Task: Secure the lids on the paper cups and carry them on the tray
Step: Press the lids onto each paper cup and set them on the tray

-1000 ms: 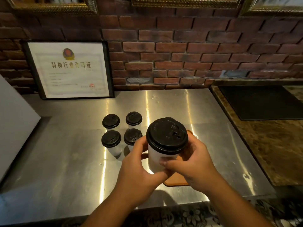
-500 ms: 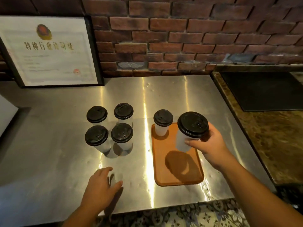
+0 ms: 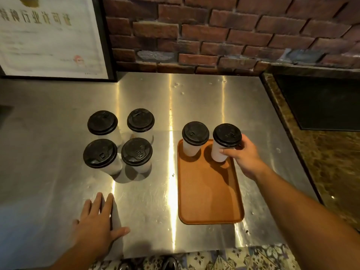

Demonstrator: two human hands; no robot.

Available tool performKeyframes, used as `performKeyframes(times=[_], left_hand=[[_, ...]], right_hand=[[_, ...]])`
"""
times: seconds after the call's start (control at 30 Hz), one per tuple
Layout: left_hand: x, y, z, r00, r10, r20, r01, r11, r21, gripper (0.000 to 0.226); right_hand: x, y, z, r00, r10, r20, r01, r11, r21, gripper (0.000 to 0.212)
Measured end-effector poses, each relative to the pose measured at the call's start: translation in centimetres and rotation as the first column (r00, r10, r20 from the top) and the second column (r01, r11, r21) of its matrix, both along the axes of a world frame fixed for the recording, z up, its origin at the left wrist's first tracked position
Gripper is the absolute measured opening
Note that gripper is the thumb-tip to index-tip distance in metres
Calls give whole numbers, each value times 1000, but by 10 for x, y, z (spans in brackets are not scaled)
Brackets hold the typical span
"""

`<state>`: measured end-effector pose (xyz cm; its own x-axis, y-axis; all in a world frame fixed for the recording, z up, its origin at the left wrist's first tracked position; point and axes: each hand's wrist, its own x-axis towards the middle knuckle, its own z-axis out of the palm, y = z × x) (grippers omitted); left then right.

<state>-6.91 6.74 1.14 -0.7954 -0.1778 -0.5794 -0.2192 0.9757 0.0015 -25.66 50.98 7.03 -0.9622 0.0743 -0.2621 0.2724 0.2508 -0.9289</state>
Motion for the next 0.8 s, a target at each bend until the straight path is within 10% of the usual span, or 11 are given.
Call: performKeyframes(times=[0.43, 0.57, 0.67, 0.8], left_hand=[[0, -1, -8, 1000, -6, 20, 6, 1000, 20, 146], [1, 7, 10, 1000, 7, 20, -8, 1000, 25, 135], [2, 8, 14, 1000, -4, 20, 3, 1000, 23, 132], [4, -1, 11, 999, -24, -34, 25, 999, 28, 131]], right_hand=[[-7, 16, -25, 998, 31, 51, -29, 999, -31, 71], [19, -1, -34, 974, -198, 115, 203, 979, -36, 87], [64, -34, -54, 904, -398, 153, 386, 917, 102, 42], [113, -97, -59, 989, -22, 147, 1, 990, 141, 24]])
